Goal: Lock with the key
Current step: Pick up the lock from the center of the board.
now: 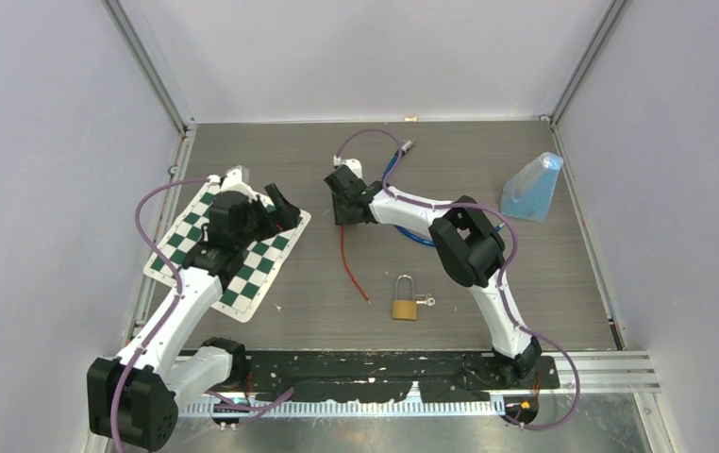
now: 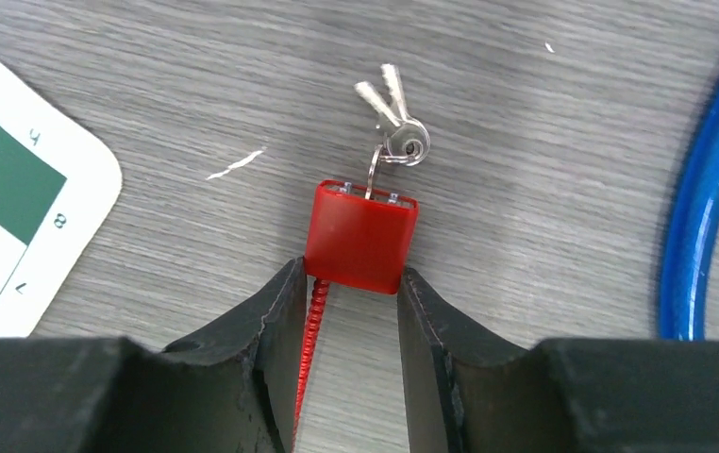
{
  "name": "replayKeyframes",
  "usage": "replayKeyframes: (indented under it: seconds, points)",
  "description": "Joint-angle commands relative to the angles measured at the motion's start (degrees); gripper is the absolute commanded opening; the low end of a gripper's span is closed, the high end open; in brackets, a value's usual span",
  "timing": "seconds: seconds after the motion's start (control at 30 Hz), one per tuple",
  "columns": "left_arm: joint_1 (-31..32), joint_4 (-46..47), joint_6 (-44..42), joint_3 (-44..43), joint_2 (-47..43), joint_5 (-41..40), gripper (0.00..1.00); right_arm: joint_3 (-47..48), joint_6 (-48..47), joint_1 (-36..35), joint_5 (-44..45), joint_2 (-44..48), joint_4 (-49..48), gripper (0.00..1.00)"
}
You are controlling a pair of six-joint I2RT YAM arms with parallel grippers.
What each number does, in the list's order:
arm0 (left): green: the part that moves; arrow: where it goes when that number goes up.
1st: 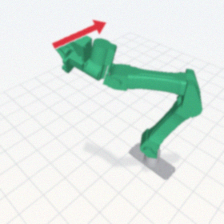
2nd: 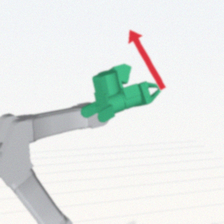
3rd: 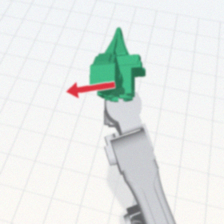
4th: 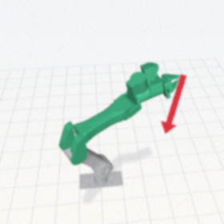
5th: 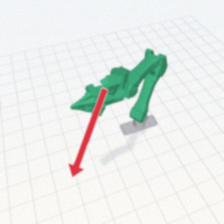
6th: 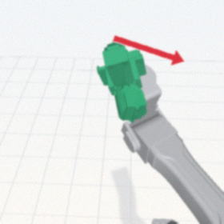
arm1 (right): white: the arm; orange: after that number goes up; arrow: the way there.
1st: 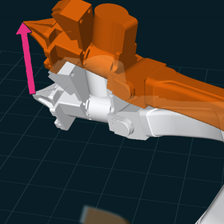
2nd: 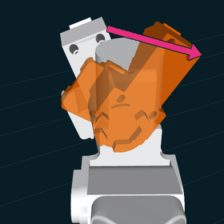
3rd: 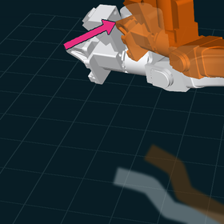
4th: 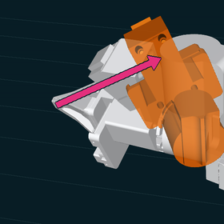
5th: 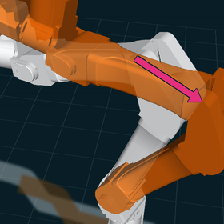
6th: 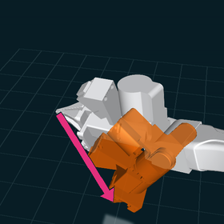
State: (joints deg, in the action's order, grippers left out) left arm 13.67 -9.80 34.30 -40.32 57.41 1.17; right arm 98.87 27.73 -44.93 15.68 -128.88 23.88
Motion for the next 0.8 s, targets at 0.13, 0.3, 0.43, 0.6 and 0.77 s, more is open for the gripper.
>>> replayKeyframes:
  seconds: [0.13,0.3,0.43,0.6,0.77]
  points:
    - [-0.6,-1.1,-0.5,-1.6,-2.1,5.4,0.94,-11.8,-15.0,-0.1,-11.8,12.9,-19.5,0.15]
    - [-1.3,-3.8,1.7,-4.4,-5.2,8.2,0.92,-20.0,-21.8,-0.1,-20.5,22.2,-26.0,0.13]
    - [-1.5,-7.2,2.9,-7.4,-5.9,9.7,0.9,-25.8,-24.1,-0.4,-24.7,28.9,-31.9,0.13]
    - [-1.5,-0.6,6.9,-5.8,-7.5,17.3,0.87,-28.9,-24.2,-2.0,-26.4,35.8,-36.1,0.13]
    - [-1.5,12.8,12.0,-2.1,-8.8,24.1,0.78,-31.1,-22.9,-4.0,-27.0,40.7,-40.2,0.13]
